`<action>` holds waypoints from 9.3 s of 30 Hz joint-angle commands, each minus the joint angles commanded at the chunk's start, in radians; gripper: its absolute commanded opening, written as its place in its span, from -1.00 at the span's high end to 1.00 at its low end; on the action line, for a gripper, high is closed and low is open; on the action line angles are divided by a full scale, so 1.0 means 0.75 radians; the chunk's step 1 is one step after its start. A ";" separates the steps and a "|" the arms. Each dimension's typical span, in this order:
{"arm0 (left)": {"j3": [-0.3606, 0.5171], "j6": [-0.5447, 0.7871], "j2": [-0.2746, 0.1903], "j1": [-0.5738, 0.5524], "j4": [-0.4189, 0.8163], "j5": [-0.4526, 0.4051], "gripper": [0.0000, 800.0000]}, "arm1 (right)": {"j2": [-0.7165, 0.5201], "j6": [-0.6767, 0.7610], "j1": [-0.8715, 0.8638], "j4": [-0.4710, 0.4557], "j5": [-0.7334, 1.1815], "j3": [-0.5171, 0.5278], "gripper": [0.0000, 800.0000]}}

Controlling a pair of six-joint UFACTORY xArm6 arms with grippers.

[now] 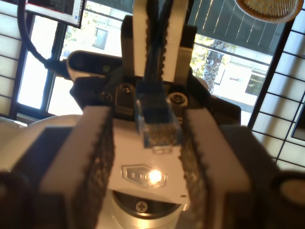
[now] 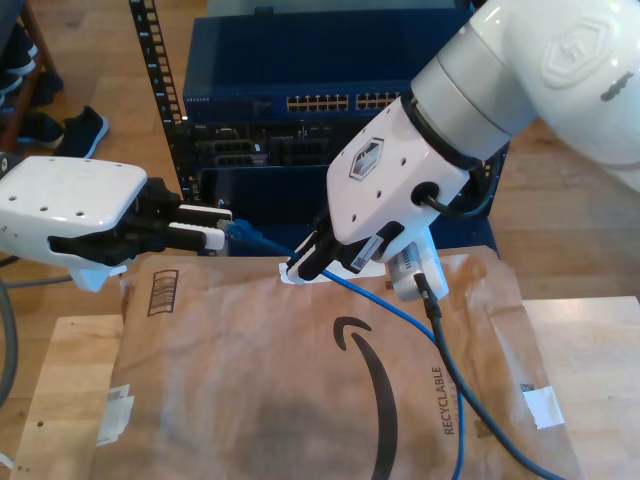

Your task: Grab the cable and plug it in

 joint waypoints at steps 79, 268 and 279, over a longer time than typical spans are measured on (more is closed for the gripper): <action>-0.027 -0.417 0.452 0.119 -0.166 0.405 0.99 | -0.393 -0.464 0.716 -0.108 -1.518 0.567 -0.93; 0.855 1.332 -0.489 1.363 1.763 -0.914 -1.00 | -0.108 -0.462 -0.047 -0.473 -2.312 0.904 1.00; 1.064 1.579 -0.493 1.586 1.761 -1.285 -1.00 | -0.061 -0.912 0.025 -0.084 -3.032 1.103 1.00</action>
